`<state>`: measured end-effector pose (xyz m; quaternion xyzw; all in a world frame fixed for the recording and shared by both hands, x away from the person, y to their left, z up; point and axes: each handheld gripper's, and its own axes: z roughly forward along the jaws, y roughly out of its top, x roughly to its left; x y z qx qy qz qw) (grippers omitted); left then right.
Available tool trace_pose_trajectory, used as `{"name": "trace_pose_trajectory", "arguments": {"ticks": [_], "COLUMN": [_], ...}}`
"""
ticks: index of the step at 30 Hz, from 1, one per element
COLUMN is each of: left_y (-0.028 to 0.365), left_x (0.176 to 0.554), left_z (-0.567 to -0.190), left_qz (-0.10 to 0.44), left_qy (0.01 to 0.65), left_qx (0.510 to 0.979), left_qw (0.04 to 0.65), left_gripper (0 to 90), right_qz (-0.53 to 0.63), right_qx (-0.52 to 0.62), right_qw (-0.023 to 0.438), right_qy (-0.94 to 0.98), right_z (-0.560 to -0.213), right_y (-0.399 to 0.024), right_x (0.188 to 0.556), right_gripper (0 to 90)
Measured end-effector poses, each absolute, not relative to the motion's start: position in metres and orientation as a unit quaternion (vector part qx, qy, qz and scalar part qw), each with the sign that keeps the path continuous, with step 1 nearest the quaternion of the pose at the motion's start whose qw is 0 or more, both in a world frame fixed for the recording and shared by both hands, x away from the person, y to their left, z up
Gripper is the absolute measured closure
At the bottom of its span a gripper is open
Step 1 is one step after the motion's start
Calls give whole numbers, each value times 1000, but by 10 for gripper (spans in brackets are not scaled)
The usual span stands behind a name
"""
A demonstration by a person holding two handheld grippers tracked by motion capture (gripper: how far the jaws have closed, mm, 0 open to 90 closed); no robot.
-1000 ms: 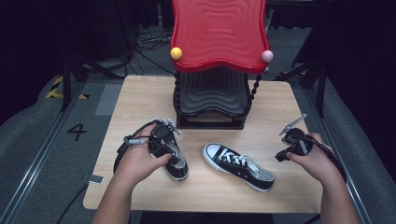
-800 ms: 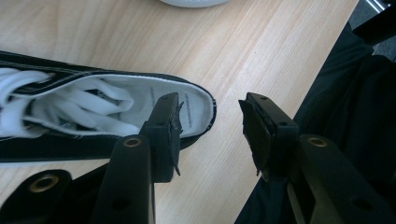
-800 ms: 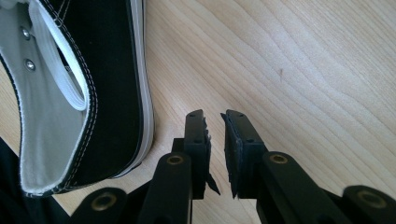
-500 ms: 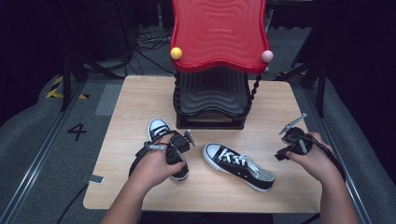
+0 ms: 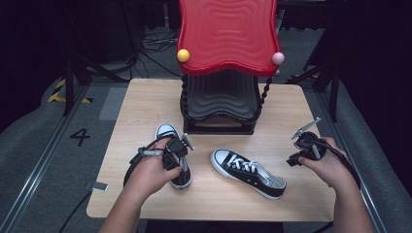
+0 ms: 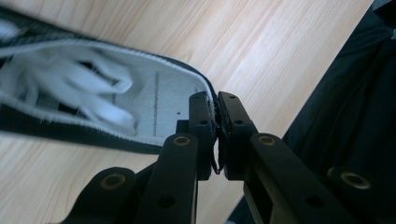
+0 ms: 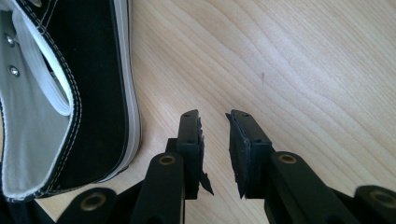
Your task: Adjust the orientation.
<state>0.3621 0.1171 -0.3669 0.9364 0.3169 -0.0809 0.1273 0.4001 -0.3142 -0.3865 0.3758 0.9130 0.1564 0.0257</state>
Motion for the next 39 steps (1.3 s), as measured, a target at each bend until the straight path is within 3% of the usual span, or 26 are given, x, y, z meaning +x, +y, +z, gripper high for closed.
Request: {"name": "trace_pose_trajectory", "arguments": {"ticks": [16, 22, 25, 29, 34, 39], "left_y": [182, 179, 177, 175, 173, 163], "left_x": [355, 356, 360, 371, 379, 376], "left_z": [-374, -371, -373, -384, -397, -407], "left_qz": [-96, -103, -93, -91, -85, -30], "left_qy": [392, 388, 402, 422, 448, 475], "left_qx": [911, 908, 902, 890, 875, 860], "left_qw": [87, 119, 127, 149, 165, 184], "left_gripper": [815, 767, 632, 540, 510, 560], "right_qz": [153, 150, 155, 156, 155, 155], "right_qx": [367, 368, 370, 359, 360, 364], "right_qw": [20, 21, 26, 33, 36, 37], "right_qy": [917, 917, 916, 919, 919, 918], "right_z": [-392, -394, -395, -397, -400, -401], "right_y": [-304, -305, -305, -305, -306, -308], "right_x": [412, 411, 410, 408, 408, 407], "right_gripper": [695, 674, 652, 647, 637, 628]}}
